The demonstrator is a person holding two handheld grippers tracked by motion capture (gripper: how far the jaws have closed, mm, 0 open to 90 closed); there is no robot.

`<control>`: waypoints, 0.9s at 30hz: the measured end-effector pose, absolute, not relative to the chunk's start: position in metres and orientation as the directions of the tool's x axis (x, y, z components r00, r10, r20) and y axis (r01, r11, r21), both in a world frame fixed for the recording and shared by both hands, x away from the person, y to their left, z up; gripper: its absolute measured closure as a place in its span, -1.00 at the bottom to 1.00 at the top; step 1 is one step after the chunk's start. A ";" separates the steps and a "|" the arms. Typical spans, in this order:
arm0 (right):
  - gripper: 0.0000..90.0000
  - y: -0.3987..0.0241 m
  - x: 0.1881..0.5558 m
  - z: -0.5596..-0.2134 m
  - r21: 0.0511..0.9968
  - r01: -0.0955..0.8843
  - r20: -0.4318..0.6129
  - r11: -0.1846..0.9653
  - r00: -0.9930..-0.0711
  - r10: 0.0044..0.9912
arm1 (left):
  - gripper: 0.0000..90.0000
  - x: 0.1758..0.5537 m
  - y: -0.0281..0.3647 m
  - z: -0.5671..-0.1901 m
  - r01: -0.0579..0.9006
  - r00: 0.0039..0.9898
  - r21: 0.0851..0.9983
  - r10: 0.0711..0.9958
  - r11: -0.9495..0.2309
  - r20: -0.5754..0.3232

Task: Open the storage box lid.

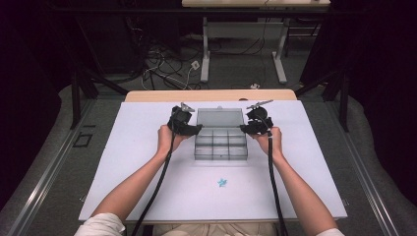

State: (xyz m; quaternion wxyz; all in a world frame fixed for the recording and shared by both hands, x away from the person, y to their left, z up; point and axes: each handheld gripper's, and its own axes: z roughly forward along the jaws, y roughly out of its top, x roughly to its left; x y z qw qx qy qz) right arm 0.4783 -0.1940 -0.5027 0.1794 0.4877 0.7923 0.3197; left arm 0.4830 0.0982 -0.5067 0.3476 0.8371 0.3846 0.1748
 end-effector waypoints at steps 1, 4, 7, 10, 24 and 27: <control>0.07 -0.196 0.470 -0.502 0.690 0.647 0.032 0.325 -0.476 0.879 | -0.38 0.479 0.101 -0.506 0.518 0.648 0.720 0.762 -0.461 0.021; -0.08 -0.198 0.462 -0.502 0.695 0.639 0.046 0.328 -0.495 0.868 | -0.50 0.466 0.106 -0.504 0.504 0.670 0.719 0.741 -0.479 0.025; -0.30 -0.200 0.445 -0.503 0.702 0.626 0.067 0.339 -0.532 0.844 | -0.64 0.451 0.111 -0.501 0.484 0.687 0.721 0.726 -0.496 0.038; -0.41 -0.202 0.433 -0.504 0.702 0.624 0.084 0.343 -0.551 0.830 | -0.69 0.434 0.120 -0.502 0.473 0.691 0.728 0.722 -0.496 0.043; -0.64 -0.209 0.395 -0.513 0.701 0.609 0.112 0.371 -0.608 0.786 | -0.94 0.389 0.149 -0.509 0.476 0.692 0.715 0.720 -0.511 0.054; -0.67 -0.212 0.387 -0.515 0.700 0.611 0.121 0.369 -0.611 0.782 | -1.00 0.379 0.153 -0.511 0.474 0.695 0.718 0.717 -0.510 0.050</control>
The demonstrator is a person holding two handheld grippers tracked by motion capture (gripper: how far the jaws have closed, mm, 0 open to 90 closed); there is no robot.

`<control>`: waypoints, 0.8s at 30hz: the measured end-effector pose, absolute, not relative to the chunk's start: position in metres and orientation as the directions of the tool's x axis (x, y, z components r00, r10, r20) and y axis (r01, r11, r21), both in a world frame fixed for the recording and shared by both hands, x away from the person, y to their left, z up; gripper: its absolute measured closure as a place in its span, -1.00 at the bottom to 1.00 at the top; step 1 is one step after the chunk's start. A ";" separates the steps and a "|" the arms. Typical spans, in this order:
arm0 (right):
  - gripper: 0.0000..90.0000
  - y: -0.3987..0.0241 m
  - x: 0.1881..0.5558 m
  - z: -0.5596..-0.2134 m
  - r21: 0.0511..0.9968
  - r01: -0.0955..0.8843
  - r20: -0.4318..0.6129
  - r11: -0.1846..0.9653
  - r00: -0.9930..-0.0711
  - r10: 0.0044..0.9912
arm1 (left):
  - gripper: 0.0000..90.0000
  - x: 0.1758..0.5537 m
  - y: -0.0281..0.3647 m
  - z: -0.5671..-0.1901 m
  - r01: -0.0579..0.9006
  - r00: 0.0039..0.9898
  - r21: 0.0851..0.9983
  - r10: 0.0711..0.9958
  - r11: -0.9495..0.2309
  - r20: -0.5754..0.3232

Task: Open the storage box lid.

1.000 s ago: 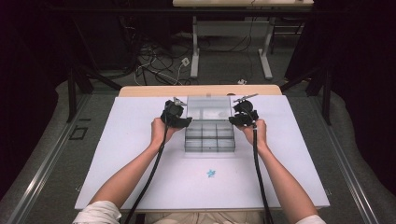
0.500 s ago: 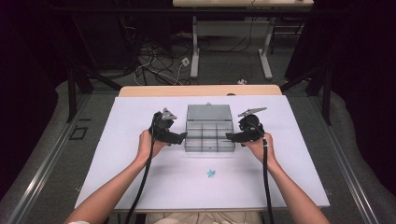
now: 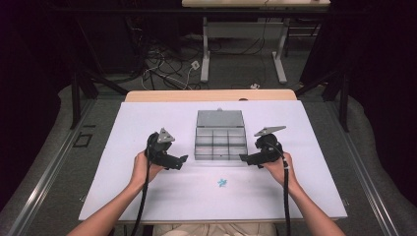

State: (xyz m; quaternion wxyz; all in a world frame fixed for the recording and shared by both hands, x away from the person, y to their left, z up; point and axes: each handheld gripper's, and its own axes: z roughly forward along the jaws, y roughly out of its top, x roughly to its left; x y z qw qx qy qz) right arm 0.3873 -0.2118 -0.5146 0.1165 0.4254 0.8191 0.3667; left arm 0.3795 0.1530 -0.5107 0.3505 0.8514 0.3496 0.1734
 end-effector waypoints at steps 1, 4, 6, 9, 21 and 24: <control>-0.67 -0.213 0.385 -0.515 0.700 0.613 0.126 0.367 -0.612 0.781 | -1.00 0.376 0.154 -0.511 0.472 0.696 0.719 0.717 -0.510 0.052; -0.72 -0.215 0.378 -0.517 0.698 0.612 0.130 0.373 -0.619 0.774 | -1.00 0.369 0.156 -0.513 0.469 0.697 0.720 0.715 -0.511 0.053; -0.77 -0.215 0.373 -0.518 0.694 0.612 0.128 0.378 -0.622 0.772 | -1.00 0.365 0.156 -0.514 0.464 0.697 0.722 0.714 -0.514 0.061; -0.82 -0.216 0.369 -0.519 0.700 0.601 0.122 0.386 -0.633 0.764 | -1.00 0.361 0.157 -0.515 0.463 0.702 0.725 0.710 -0.510 0.052; -0.96 -0.214 0.352 -0.529 0.679 0.608 0.148 0.412 -0.663 0.734 | -1.00 0.341 0.162 -0.520 0.457 0.724 0.714 0.688 -0.530 0.048; -0.96 -0.213 0.350 -0.530 0.679 0.612 0.161 0.405 -0.663 0.731 | -1.00 0.335 0.163 -0.522 0.463 0.724 0.708 0.688 -0.533 0.044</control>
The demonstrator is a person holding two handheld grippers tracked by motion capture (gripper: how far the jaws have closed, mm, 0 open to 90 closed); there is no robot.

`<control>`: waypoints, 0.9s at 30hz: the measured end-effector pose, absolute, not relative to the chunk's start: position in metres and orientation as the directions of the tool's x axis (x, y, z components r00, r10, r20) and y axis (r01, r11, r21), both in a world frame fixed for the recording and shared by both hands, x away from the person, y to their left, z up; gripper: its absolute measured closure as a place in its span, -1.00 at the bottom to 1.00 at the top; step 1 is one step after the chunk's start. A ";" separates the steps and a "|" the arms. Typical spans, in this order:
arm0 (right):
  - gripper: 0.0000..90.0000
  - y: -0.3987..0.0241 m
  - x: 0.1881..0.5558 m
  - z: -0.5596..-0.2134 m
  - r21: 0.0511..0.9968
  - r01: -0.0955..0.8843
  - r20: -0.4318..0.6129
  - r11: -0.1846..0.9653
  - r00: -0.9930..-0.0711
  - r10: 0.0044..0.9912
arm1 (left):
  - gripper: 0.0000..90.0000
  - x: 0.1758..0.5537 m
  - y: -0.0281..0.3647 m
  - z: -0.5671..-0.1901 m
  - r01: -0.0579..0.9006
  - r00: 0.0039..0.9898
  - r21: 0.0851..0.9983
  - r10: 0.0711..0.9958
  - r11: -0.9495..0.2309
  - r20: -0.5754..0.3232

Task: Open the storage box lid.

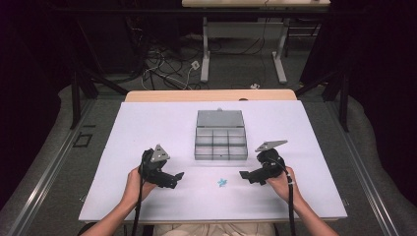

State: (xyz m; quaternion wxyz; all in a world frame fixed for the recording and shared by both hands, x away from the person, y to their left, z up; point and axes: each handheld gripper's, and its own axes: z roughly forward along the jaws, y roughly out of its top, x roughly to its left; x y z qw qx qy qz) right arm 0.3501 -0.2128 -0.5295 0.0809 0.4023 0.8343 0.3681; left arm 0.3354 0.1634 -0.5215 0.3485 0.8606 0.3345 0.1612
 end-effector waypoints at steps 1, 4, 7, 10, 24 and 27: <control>-0.96 -0.213 0.350 -0.530 0.679 0.612 0.161 0.405 -0.663 0.731 | -1.00 0.334 0.164 -0.522 0.458 0.726 0.706 0.685 -0.540 0.053; -0.97 -0.211 0.349 -0.529 0.677 0.604 0.159 0.421 -0.678 0.718 | -1.00 0.331 0.165 -0.523 0.469 0.726 0.704 0.687 -0.534 0.038; -0.97 -0.208 0.349 -0.529 0.675 0.599 0.159 0.432 -0.690 0.706 | -1.00 0.329 0.165 -0.524 0.473 0.728 0.699 0.685 -0.537 0.034; -0.97 -0.205 0.348 -0.530 0.678 0.593 0.157 0.435 -0.695 0.702 | -1.00 0.330 0.165 -0.525 0.476 0.730 0.694 0.683 -0.540 0.030; -0.96 -0.187 0.347 -0.531 0.672 0.572 0.157 0.470 -0.730 0.665 | -1.00 0.331 0.163 -0.523 0.465 0.733 0.696 0.678 -0.547 0.043; -0.96 -0.185 0.347 -0.531 0.672 0.570 0.161 0.474 -0.737 0.657 | -1.00 0.331 0.163 -0.523 0.464 0.735 0.696 0.677 -0.548 0.043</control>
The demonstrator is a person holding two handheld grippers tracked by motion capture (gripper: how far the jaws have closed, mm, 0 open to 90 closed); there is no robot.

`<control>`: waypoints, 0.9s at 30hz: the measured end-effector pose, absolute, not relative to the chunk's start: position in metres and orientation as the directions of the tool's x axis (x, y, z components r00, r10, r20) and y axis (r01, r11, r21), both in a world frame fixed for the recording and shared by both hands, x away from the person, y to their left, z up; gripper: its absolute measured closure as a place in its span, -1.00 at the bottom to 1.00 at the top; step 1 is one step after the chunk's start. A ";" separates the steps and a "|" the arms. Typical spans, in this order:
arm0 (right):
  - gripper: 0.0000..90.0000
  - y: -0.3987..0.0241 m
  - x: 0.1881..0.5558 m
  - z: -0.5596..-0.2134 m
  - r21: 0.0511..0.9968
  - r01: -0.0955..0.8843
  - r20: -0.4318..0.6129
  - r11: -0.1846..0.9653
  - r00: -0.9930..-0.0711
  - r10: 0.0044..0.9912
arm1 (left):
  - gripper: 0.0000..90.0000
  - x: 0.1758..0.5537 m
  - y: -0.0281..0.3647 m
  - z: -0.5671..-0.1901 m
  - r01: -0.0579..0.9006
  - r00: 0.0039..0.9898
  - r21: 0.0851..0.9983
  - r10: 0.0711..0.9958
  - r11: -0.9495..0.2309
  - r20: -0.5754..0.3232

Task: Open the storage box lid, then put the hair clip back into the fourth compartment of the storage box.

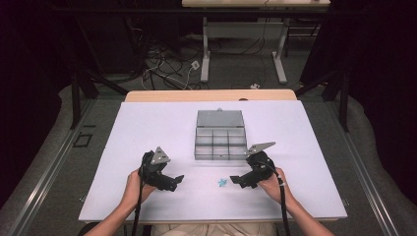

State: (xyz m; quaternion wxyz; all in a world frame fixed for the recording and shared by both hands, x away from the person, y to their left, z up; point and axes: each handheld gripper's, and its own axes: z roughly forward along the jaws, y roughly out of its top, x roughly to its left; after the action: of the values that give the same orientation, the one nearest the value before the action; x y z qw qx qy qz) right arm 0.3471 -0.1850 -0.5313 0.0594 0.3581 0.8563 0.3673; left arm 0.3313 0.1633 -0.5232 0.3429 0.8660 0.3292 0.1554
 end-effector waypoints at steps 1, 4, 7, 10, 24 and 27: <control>-0.96 -0.184 0.347 -0.532 0.687 0.565 0.167 0.457 -0.735 0.657 | -1.00 0.331 0.163 -0.523 0.463 0.735 0.697 0.677 -0.547 0.043; -0.96 -0.183 0.347 -0.531 0.679 0.565 0.168 0.469 -0.741 0.650 | -1.00 0.332 0.164 -0.523 0.465 0.734 0.697 0.678 -0.547 0.042; -0.96 -0.181 0.346 -0.531 0.677 0.562 0.165 0.475 -0.745 0.647 | -1.00 0.331 0.164 -0.523 0.468 0.732 0.700 0.681 -0.540 0.036; -0.96 -0.180 0.345 -0.531 0.680 0.552 0.153 0.483 -0.751 0.642 | -1.00 0.331 0.163 -0.523 0.464 0.735 0.699 0.677 -0.545 0.040; -0.68 -0.177 0.344 -0.530 0.697 0.549 0.167 0.461 -0.750 0.640 | -1.00 0.331 0.163 -0.522 0.460 0.734 0.699 0.678 -0.547 0.048; -0.54 -0.177 0.344 -0.529 0.703 0.548 0.167 0.453 -0.746 0.644 | -1.00 0.331 0.163 -0.522 0.459 0.734 0.698 0.677 -0.549 0.050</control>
State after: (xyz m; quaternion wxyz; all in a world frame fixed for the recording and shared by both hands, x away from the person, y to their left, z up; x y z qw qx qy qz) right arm 0.3444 -0.1767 -0.5294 0.0619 0.3509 0.8500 0.3881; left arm 0.3314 0.1634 -0.5217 0.3431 0.8657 0.3282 0.1588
